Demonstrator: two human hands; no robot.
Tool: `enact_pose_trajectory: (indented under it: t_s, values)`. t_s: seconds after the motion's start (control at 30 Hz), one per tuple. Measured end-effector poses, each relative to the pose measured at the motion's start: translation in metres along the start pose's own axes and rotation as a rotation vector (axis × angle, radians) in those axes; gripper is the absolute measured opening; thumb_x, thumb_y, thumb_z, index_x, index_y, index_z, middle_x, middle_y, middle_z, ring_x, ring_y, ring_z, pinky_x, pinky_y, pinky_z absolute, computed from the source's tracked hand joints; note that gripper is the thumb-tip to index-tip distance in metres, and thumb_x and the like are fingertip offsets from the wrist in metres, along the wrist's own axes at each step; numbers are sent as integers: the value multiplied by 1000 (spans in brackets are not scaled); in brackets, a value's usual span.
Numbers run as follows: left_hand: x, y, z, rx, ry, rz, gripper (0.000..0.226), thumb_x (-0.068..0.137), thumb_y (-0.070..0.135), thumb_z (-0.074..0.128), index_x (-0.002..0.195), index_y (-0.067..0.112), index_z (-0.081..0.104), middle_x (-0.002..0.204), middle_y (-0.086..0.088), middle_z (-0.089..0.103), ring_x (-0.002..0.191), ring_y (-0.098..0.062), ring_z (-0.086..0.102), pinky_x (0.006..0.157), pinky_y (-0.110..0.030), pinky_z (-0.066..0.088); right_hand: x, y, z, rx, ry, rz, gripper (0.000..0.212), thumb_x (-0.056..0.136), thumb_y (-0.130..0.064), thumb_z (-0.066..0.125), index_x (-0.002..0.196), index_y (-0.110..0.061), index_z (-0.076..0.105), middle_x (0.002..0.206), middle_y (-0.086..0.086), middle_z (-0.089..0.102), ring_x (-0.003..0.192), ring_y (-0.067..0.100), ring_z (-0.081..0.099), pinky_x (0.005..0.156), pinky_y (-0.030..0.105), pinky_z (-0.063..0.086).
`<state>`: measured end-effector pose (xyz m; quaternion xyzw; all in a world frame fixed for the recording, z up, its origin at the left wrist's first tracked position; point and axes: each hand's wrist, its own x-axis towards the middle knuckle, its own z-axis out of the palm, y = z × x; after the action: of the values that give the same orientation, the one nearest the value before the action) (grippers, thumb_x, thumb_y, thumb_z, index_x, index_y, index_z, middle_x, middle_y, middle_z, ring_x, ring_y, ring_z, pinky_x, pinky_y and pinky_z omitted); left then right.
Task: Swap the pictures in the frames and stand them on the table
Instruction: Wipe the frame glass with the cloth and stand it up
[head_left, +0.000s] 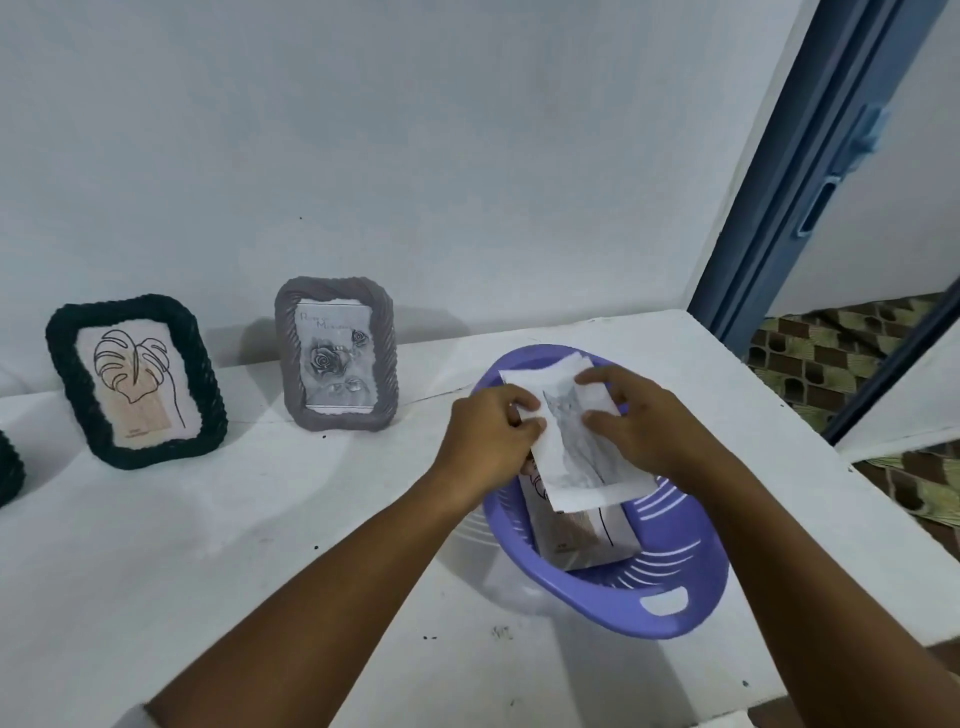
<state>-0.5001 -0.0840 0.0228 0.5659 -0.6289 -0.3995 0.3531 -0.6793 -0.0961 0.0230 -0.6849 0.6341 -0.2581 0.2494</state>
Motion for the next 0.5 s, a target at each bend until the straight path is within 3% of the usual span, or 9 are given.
enact_pose_trajectory:
  t_s: [0.1, 0.13, 0.3, 0.5]
  values:
    - [9, -1, 15, 307, -145, -10, 39, 91, 16, 59, 130, 13, 54, 118, -10, 63, 95, -25, 66, 86, -27, 52, 2, 12, 6, -131, -128, 77, 41, 93, -21, 58, 132, -25, 48, 132, 2, 52, 112, 21, 51, 83, 22, 34]
    - [10, 0, 18, 425, -200, 1, 42, 91, 15, 58, 133, 14, 52, 123, -9, 60, 103, -26, 62, 88, -27, 49, 2, 16, 10, -166, -159, 91, 42, 92, -20, 59, 133, -24, 48, 134, 3, 52, 114, 21, 51, 83, 22, 35]
    - [3, 8, 30, 969, -379, 89, 27, 92, 10, 49, 119, 9, 54, 106, -9, 56, 98, -28, 58, 74, -33, 44, 0, 31, 26, -353, -273, 106, 48, 88, -14, 61, 134, -23, 49, 130, 5, 57, 113, 22, 55, 77, 19, 37]
    - [-6, 1, 37, 1230, -413, 161, 22, 94, 16, 49, 114, 13, 58, 109, -7, 61, 98, -24, 57, 74, -32, 35, -2, 31, 30, -470, -313, 53, 46, 86, -14, 61, 130, -25, 53, 127, 9, 56, 110, 26, 55, 81, 26, 43]
